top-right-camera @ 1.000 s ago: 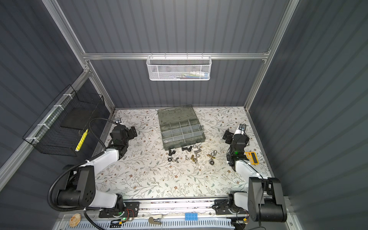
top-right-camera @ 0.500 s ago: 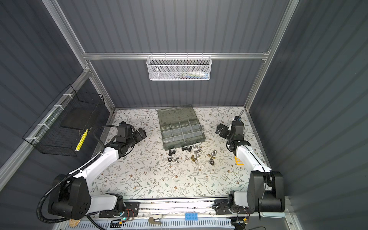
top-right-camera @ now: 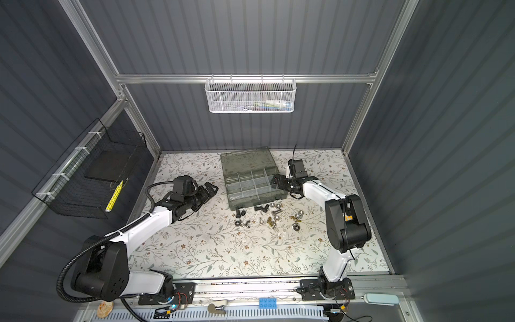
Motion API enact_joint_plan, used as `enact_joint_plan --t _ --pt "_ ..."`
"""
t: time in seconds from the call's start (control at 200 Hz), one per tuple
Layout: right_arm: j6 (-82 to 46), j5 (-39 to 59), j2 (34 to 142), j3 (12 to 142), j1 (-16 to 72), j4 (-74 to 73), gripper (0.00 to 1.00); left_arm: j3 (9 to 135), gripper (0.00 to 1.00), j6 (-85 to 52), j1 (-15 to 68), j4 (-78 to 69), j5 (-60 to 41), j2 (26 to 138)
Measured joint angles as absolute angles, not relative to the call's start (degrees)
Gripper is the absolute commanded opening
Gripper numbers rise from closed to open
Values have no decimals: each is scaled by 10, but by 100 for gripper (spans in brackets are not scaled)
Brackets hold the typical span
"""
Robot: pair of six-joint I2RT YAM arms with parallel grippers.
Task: Sort the screws and nuts into containers
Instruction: 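Move both grippers from rest toward the organizer box and hardware pile, then lower the right gripper onto a black bolt and close it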
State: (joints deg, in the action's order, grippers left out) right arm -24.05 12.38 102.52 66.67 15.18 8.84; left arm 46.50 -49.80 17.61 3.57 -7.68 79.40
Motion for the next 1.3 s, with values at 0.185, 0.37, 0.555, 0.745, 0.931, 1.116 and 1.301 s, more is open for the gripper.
enact_joint_plan --t 0.185,0.37,0.555,0.745,0.931,1.116,1.301 --pt "-240 123 1033 663 160 106 99 463 100 -498 181 25 -101 818" --pt "-244 129 1029 639 168 102 99 466 100 -498 187 17 -126 863" --pt "-256 131 1026 634 179 109 99 481 100 -492 187 22 -143 881" --pt "-264 101 1004 634 182 151 99 518 100 -475 187 56 -152 882" --pt "-263 59 944 634 183 213 99 530 100 -467 188 78 -162 881" --pt "-252 29 892 634 217 256 99 530 100 -461 191 104 -167 856" --pt "-245 19 864 622 284 252 95 519 100 -459 194 106 -174 805"
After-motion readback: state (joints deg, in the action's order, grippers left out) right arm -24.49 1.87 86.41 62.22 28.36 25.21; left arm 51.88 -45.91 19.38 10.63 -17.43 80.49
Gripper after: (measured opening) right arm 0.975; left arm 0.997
